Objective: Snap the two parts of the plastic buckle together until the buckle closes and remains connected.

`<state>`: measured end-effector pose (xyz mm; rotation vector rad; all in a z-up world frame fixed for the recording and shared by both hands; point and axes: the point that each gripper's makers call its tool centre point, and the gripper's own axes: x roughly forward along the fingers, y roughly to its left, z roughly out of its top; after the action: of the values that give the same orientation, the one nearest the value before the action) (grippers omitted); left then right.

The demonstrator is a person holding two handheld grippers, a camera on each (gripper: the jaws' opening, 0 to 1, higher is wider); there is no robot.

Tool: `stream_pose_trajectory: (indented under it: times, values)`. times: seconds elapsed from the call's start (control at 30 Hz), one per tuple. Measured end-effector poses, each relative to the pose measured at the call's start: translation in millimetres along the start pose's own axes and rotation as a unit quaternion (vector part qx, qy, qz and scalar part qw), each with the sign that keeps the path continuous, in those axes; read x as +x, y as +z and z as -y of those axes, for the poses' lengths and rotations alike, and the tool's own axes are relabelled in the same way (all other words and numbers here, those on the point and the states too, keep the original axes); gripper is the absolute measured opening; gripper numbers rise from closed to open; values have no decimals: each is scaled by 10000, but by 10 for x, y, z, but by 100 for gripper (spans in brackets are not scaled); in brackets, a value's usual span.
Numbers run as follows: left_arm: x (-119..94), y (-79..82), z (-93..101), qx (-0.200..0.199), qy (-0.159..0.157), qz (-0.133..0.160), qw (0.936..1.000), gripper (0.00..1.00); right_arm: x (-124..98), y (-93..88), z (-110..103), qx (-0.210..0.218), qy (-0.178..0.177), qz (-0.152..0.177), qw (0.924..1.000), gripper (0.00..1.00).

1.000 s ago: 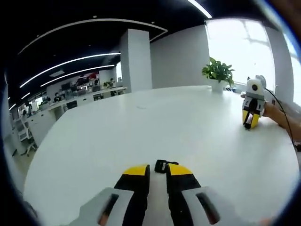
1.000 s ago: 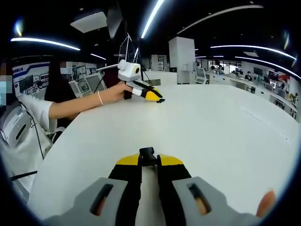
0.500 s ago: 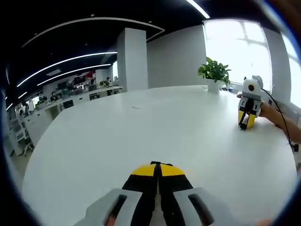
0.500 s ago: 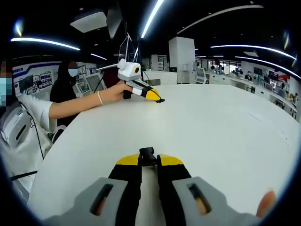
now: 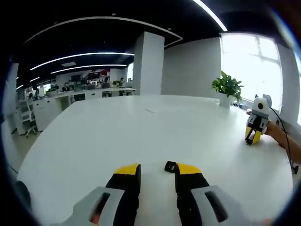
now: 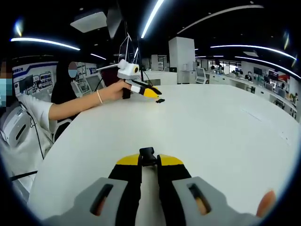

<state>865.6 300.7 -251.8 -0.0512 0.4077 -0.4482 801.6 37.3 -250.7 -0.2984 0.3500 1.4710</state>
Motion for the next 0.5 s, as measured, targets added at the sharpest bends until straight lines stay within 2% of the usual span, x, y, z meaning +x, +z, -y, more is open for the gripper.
stream_pose_trajectory:
  times: [0.1, 0.3, 0.33, 0.5]
  values:
    - [-17, -30, -17, 111, 129, -102, 9998, 30, 0, -2, 3, 3, 1, 0, 10000, 12]
    - [37, -114, 72, 643, 0, -465, 9968, 30, 1, -3, 12, 9, 4, -7, 10000, 12]
    - [42, -142, 98, 636, -45, -531, 9966, 30, 1, -4, 12, 9, 5, -8, 10000, 12]
    - [92, -119, 169, 732, -261, -409, 9961, 30, 0, 0, 12, 4, 4, -1, 10000, 12]
